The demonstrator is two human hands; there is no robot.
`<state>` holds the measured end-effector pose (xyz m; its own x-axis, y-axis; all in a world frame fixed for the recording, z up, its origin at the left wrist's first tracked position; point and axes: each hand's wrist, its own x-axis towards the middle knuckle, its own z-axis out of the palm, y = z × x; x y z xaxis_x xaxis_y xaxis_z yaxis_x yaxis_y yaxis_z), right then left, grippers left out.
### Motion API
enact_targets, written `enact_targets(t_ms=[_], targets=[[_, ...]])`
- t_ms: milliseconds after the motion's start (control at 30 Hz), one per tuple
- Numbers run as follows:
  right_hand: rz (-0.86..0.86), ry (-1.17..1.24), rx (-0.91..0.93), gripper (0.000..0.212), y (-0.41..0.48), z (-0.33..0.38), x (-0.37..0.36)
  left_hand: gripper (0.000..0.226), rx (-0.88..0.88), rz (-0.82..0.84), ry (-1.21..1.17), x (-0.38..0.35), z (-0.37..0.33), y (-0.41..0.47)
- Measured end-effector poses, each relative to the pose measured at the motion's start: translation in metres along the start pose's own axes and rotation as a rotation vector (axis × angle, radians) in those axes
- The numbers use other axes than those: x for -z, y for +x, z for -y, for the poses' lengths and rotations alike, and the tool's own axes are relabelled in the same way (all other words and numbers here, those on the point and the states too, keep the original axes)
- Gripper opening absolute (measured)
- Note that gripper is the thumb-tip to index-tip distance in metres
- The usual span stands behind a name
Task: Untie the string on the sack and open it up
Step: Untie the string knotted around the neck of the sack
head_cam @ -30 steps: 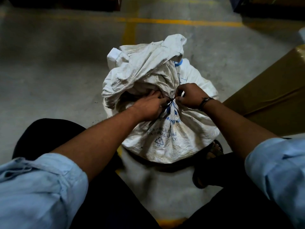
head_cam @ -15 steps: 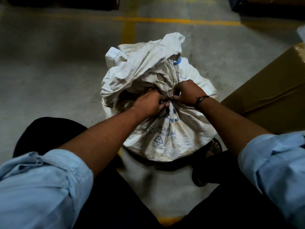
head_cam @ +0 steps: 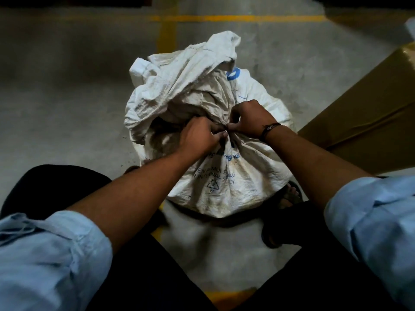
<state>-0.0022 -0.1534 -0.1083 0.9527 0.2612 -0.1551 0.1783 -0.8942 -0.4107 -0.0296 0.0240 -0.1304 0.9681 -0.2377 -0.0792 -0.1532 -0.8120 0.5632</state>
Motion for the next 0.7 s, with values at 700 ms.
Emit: enact_targets(t_ms=[700], targets=[[0.168,-0.131,0.062,0.057,0.014,0.023,0.000,0.008,-0.225,0.260,0.216,0.067,0.012,0.027]])
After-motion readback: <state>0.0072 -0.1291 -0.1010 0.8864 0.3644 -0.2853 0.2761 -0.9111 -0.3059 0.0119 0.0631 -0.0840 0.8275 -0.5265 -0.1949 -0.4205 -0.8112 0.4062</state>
